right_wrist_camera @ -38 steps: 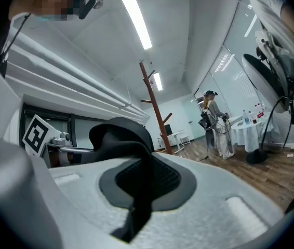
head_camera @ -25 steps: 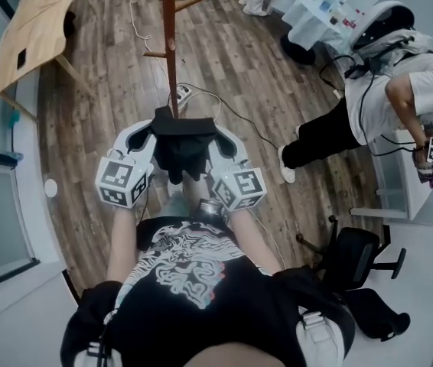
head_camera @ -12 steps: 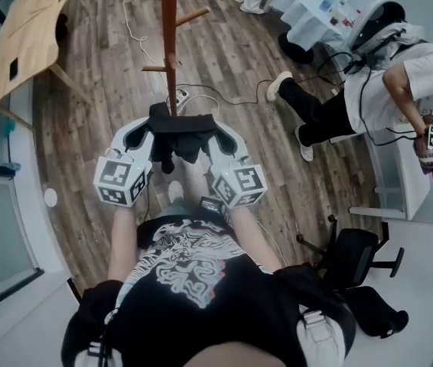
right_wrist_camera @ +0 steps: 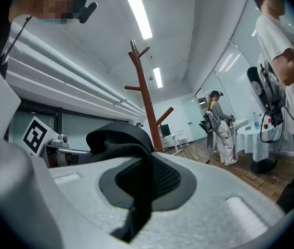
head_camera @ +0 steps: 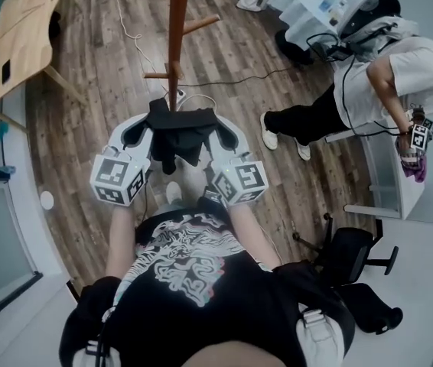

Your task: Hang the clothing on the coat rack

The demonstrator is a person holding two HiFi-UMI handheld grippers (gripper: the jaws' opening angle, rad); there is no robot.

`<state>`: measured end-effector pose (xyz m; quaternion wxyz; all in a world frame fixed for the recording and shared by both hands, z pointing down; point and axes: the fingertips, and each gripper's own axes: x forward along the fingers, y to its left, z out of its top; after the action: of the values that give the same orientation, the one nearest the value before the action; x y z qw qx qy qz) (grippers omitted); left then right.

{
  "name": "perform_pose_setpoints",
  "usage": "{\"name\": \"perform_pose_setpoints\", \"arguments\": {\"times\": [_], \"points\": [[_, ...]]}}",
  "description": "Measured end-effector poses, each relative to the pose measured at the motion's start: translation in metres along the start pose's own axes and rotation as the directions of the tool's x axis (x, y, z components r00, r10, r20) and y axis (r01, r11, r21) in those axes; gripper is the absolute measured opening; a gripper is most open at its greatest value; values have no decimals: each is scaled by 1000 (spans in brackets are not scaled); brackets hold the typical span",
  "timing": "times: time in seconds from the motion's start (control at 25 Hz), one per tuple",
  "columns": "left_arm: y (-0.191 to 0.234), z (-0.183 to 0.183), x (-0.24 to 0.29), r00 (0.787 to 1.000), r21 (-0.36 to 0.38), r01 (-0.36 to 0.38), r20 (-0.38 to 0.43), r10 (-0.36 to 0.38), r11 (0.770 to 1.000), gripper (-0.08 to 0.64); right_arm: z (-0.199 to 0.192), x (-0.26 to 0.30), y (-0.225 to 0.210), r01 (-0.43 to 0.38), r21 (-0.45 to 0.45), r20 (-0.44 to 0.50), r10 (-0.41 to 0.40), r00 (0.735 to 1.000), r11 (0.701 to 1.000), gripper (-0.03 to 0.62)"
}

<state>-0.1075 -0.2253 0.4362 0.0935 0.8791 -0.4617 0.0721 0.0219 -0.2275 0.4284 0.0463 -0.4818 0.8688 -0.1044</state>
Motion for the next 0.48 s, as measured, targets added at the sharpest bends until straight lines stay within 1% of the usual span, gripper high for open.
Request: {"name": "perform_pose_setpoints", "arguments": {"times": [0.12,0.28,0.48], "points": [[3,3,0,1000,-4,16,5,-16,1000,6,0,4,0,18,-3,14,-18,1000,1000,12],[9,12,-3,999,13,21,25,-21,1000,6,4,10,6,15,-5,33,-15,999,1000,12],[9,15,-3,999,20,32,20,-33,999,6,6,12,6,19,-4,33,-19,999,1000,12]]}}
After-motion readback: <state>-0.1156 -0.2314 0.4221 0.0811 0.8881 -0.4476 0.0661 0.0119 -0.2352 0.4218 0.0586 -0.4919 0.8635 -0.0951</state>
